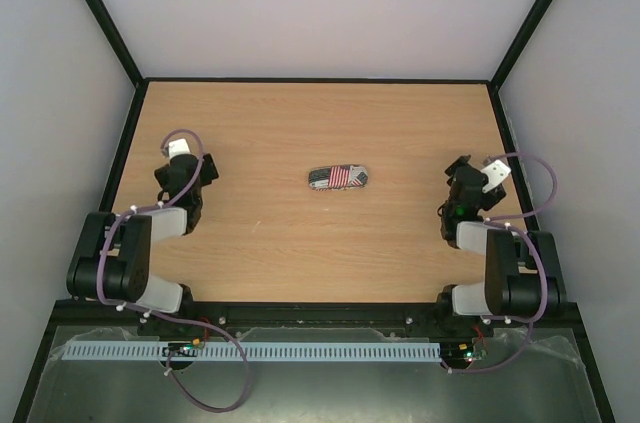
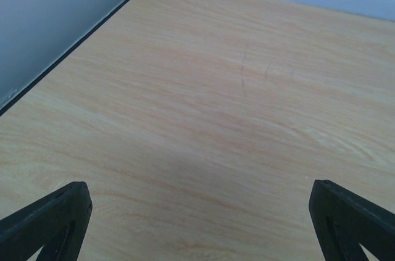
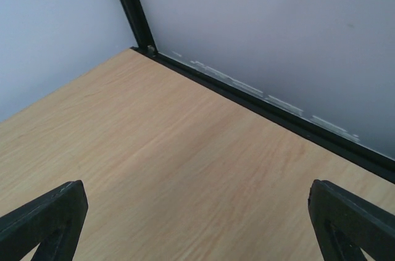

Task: Organize the sunglasses
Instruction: Reset both arms

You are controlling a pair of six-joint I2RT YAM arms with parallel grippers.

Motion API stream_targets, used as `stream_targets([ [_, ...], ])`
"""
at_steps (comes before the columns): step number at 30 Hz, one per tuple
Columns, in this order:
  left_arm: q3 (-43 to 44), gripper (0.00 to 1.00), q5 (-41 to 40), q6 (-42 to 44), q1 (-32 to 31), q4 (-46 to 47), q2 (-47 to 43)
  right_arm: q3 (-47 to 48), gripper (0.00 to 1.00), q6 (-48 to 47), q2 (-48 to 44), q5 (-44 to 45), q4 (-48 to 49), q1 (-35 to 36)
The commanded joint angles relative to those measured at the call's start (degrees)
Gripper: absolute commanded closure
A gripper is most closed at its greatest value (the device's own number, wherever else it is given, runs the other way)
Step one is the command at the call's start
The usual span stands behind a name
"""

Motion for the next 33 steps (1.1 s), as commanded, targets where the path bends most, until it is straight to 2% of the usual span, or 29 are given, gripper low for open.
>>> stream_targets([
  [1, -0.4, 0.0, 2.4, 1.4, 1.3, 9.3, 1.4, -3.3, 0.01, -0.7, 0.2, 1.2, 10.5, -0.8],
  [8, -0.8, 0.01, 4.9, 4.1, 2.2, 12.4, 2.0, -2.4, 0.01, -4.1, 3.6, -3.9, 13.8, -0.6],
  [12, -0.8, 0.0, 8.0, 5.9, 2.9, 14.7, 3.1, -3.0, 0.01, -4.4, 3.5, -3.7, 14.3, -0.1],
  [14, -2.0, 0.01, 11.9, 7.0, 3.9, 19.5, 4.8, -3.9, 0.01, -5.1, 3.9, -4.3, 16.8, -0.1],
  [19, -2.7, 0.0, 13.6, 7.3, 4.1, 19.7, 4.0, -6.2, 0.01, -5.4, 2.7, -5.6, 19.9, -0.1],
  [22, -6.6, 0.01, 17.2, 9.0, 4.1, 26.0, 3.0, -9.9, 0.01, -6.3, 2.0, -7.0, 26.6, 0.1],
  [25, -13.1, 0.01, 21.4, 10.5, 4.2, 39.8, 4.9, -15.9, 0.01, -8.4, 4.0, -8.7, 38.7, 1.0],
  [27, -11.5, 0.0, 21.1, 10.2, 4.3, 35.0, 4.2, -17.0, 0.01, -9.3, 9.3, -8.6, 47.4, 1.5],
  [28, -11.7, 0.01, 20.8, 10.0, 4.4, 36.1, 4.6, -16.4, 0.01, -9.9, 9.9, -8.6, 47.3, 1.8],
  [30, -11.5, 0.01, 20.6, 10.0, 4.5, 35.2, 4.2, -12.9, 0.01, -9.8, 7.0, -8.1, 36.2, 2.2],
  [33, -11.6, 0.0, 20.6, 10.0, 4.4, 35.7, 4.3, -10.1, 0.01, -12.5, 9.6, -8.3, 35.1, 3.8],
])
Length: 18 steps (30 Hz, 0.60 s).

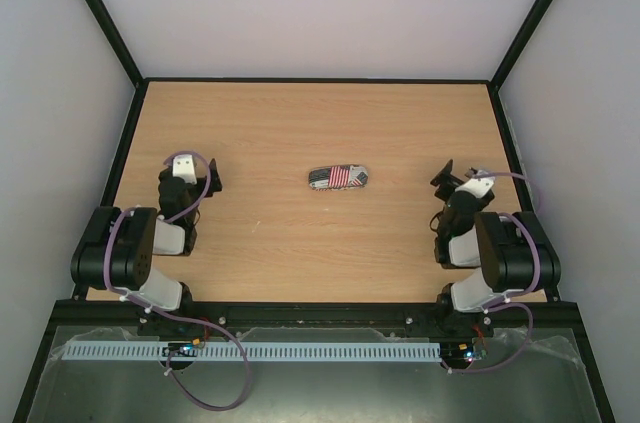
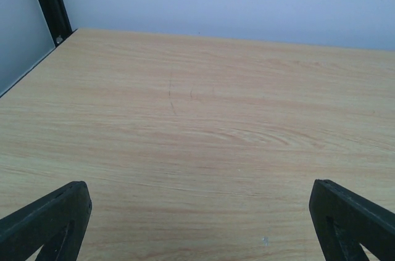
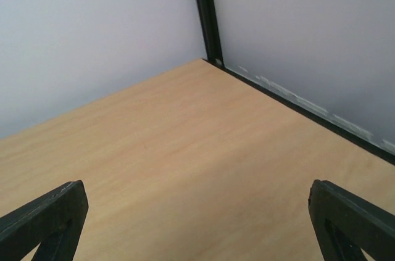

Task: Organize the sunglasses
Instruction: Reset both arms

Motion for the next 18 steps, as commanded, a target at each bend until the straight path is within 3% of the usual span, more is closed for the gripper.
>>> stream_targets([
  [1, 0.7, 0.0, 1.1, 0.7, 0.4, 5.1, -0.1, 5.4, 0.01, -3.7, 0.1, 0.3, -2.1, 1.9],
  [18, 0.8, 0.0, 0.1, 0.5, 0.3, 5.3, 0.2, 5.9, 0.01, -4.8, 0.7, -1.0, -2.8, 2.2],
])
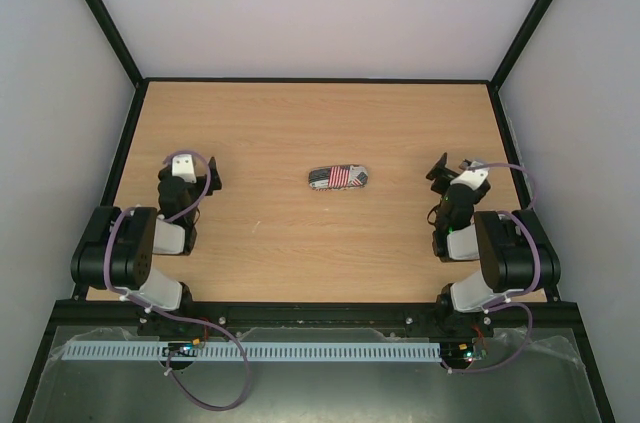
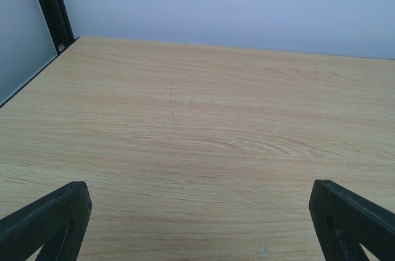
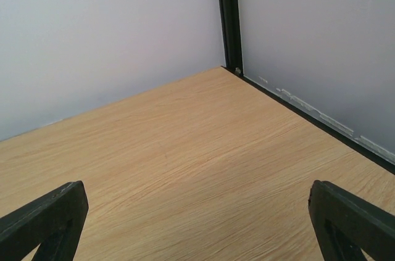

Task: Organize the sunglasses
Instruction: Reset both arms

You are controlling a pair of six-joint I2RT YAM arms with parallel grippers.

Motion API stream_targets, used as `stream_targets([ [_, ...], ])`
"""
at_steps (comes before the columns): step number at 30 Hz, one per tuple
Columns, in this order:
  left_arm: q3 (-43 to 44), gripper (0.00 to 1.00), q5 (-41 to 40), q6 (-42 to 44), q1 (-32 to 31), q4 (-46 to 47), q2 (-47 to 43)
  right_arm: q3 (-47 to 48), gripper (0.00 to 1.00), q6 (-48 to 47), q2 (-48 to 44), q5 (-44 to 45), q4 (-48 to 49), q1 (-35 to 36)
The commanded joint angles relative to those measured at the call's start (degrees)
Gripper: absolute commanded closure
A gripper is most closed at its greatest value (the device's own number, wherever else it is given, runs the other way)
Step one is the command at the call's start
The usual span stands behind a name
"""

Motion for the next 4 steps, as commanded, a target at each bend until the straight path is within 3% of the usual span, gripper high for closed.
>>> stream_targets([
  [1, 0.6, 0.0, 0.1, 0.5, 0.3, 3.6, 0.1, 1.6, 0.01, -2.7, 0.6, -2.6, -1.4, 0.4],
  [4, 0.5, 0.0, 0.0, 0.5, 0.3, 3.7, 0.1, 1.6, 0.01, -3.3, 0.5, -4.0, -1.6, 0.4],
])
